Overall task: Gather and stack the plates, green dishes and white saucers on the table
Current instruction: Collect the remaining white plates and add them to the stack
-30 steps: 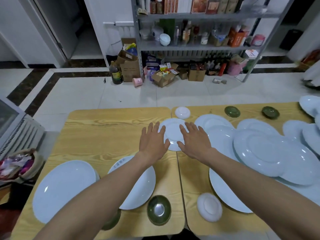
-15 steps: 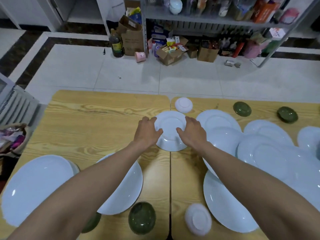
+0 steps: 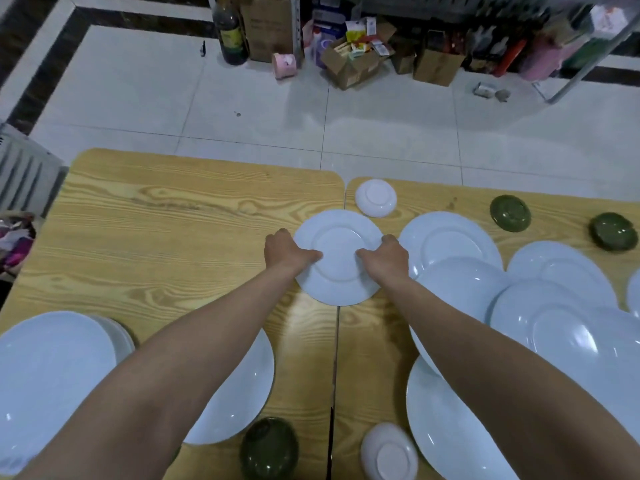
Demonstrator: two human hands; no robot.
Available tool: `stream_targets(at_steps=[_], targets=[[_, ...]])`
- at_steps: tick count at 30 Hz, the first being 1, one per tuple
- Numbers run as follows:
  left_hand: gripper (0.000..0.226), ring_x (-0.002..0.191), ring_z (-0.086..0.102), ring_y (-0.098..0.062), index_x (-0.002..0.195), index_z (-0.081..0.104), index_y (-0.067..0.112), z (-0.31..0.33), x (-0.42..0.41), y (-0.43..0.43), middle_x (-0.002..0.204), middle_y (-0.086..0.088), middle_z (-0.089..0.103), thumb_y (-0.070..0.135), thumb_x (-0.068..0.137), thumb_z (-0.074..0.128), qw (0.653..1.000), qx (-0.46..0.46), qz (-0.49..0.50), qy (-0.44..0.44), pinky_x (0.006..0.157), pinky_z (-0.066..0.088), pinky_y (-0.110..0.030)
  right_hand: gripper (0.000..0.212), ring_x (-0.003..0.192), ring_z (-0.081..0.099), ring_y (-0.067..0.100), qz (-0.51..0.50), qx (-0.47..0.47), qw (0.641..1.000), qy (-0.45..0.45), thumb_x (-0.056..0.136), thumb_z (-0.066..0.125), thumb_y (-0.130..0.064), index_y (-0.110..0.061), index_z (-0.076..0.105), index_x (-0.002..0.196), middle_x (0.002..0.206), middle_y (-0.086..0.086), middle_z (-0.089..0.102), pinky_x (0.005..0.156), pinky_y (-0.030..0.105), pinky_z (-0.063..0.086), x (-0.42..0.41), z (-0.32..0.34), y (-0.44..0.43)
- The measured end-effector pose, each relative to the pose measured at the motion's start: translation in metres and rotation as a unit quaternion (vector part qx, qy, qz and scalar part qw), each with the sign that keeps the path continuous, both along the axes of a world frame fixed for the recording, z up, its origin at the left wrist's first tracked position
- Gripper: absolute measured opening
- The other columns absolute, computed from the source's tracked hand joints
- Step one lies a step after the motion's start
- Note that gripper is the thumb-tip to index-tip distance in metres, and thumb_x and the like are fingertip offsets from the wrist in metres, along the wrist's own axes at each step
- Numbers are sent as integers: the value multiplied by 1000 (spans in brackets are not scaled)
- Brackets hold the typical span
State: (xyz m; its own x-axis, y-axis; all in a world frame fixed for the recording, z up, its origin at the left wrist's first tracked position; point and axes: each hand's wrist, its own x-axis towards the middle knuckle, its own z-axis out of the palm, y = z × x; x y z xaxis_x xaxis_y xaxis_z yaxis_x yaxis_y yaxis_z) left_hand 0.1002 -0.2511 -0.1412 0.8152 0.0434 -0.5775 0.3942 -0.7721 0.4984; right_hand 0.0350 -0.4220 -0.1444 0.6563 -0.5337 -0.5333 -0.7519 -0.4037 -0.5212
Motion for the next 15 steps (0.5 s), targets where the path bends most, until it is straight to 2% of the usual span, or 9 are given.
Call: stream_targets(at_steps=[2,4,6,8,10,12,15], targets=[[70,106,62,-29,111,61,-1,-3,4,3,118,-16,62,36,61,91,1000,-6,21,5,73,51,-35,45,113,53,33,9,-7,1000,-1,81,68,-29,-6,53,117,117,12,58,92,46,50,4,-3,4],[69,102,64,-30,109,62,-5,-6,8,8,115,-17,64,32,59,93,998,-21,50,16,66,49,-34,52,115,51,33,8,-12,1000,1,76,74,-27,-7,53,119,119,11,55,91,46,50,8,-7,6],[66,101,65,-30,106,61,-4,-8,13,12,113,-15,64,29,59,94,997,-31,67,27,68,51,-35,62,114,53,31,-16,0,1000,12,70,82,-27,-6,52,120,120,10,55,88,42,51,13,-11,4],[59,98,63,-28,95,58,0,-9,17,15,109,-12,64,28,58,95,995,-41,80,36,71,53,-36,62,106,56,27,-49,20,998,35,66,89,-30,-7,51,109,112,8,57,83,39,52,16,-11,2],[54,92,60,-26,82,51,6,-9,19,17,104,-9,61,26,58,96,993,-54,95,48,69,51,-36,58,94,57,25,-80,49,995,43,63,93,-30,-11,47,92,94,3,55,80,40,55,19,-10,-1],[55,90,57,-25,81,49,8,-10,21,19,101,-8,59,26,58,96,990,-67,104,63,67,50,-35,61,86,57,24,-109,81,990,42,60,95,-30,-11,46,90,84,0,52,70,38,56,18,-10,-2],[58,92,57,-26,89,52,5,-9,22,22,100,-7,57,25,58,96,986,-86,114,82,70,50,-36,57,73,60,16,-152,133,979,23,56,97,-25,-8,56,92,85,1,60,51,26,46,13,-9,-4]])
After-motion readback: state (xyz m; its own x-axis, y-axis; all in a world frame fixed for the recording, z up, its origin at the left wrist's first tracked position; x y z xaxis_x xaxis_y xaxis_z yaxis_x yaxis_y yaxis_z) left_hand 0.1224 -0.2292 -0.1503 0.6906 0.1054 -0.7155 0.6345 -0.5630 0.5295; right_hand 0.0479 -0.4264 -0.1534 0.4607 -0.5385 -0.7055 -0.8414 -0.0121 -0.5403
